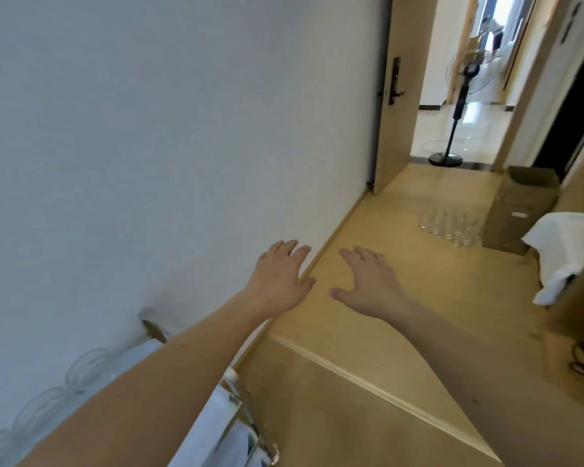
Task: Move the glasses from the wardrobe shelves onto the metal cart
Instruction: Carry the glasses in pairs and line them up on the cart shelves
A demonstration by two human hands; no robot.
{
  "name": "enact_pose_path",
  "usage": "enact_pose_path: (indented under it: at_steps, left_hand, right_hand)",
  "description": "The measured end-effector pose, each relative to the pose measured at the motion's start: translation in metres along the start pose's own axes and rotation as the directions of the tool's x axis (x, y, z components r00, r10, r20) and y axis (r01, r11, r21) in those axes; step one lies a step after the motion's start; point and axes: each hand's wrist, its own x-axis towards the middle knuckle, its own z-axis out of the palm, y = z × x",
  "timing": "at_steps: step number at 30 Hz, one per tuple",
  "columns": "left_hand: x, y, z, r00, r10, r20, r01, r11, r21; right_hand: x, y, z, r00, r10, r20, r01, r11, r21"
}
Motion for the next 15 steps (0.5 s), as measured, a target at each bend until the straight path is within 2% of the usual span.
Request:
enact_pose_path:
  at_steps: [9, 15]
  left_hand:
    - [0.149, 0.125, 0.04, 0.982, 0.182, 0.05, -0.181, 0.983, -0.031]
    - [0.216, 0.175, 0.062, 0.962, 0.251, 0.11, -0.247, 0.968, -0.054]
  right_hand:
    - [0.032, 0.161, -0.057, 0.966, 0.255, -0.039, -0.254, 0.967, 0.026]
    - [0.056, 0.227, -0.074, 0.926, 0.378, -0.026, -0.377, 0.926, 0.022]
